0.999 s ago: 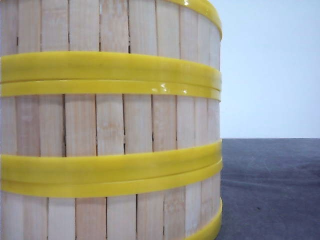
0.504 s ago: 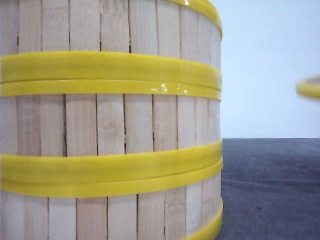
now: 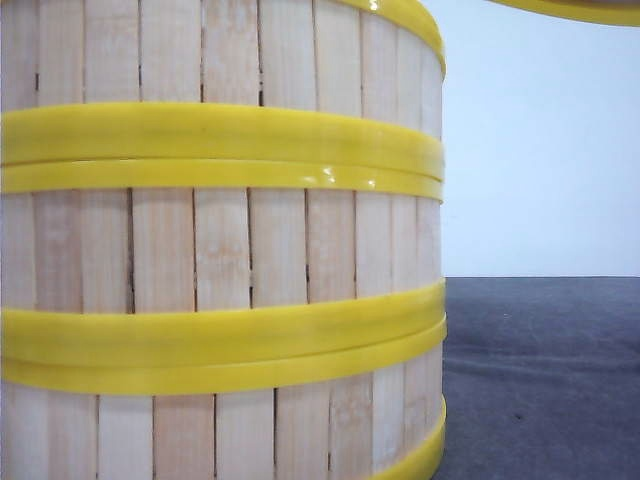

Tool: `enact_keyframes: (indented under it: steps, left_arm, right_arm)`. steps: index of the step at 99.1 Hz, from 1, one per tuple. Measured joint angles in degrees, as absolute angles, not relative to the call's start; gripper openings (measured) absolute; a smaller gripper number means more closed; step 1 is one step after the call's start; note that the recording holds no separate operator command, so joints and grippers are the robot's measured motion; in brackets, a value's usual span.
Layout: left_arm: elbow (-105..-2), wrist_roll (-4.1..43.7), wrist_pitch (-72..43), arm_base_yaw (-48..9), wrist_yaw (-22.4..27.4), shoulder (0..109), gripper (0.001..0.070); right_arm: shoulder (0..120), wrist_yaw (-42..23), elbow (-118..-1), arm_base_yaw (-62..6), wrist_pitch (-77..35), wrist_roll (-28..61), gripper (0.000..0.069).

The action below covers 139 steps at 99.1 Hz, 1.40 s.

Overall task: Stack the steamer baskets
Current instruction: 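Lower the right gripper and close it on the lid's yellow hub, then lift the lid with the right gripper and set it atop the stack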

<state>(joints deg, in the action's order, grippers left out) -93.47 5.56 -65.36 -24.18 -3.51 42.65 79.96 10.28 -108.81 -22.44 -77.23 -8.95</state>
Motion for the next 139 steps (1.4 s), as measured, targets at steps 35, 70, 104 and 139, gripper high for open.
enact_keyframes:
  steps: [35,70,104,139]
  left_arm:
    - [-93.47,5.56,-65.36,-24.18,-3.51,42.65,0.0271]
    - [-93.47,5.56,-65.36,-24.18,-3.51,42.65,0.027]
    - [-93.47,5.56,-65.39,-24.18,-3.51,42.65,0.0269]
    - [-93.47,5.56,-65.39,-24.18,-3.51,42.65,0.0269]
  right_arm:
    - [89.62,13.34,-111.09,-40.34,-77.36,-10.83,0.0055]
    - [97.43,13.34,-111.07,-49.63,-77.38,-10.68,0.0055]
    - [99.15,13.37,-111.07,-51.55,-76.73,-10.35,0.0055]
    - [100.16,14.26,-111.09,-53.1,-73.93,-10.35,0.0055]
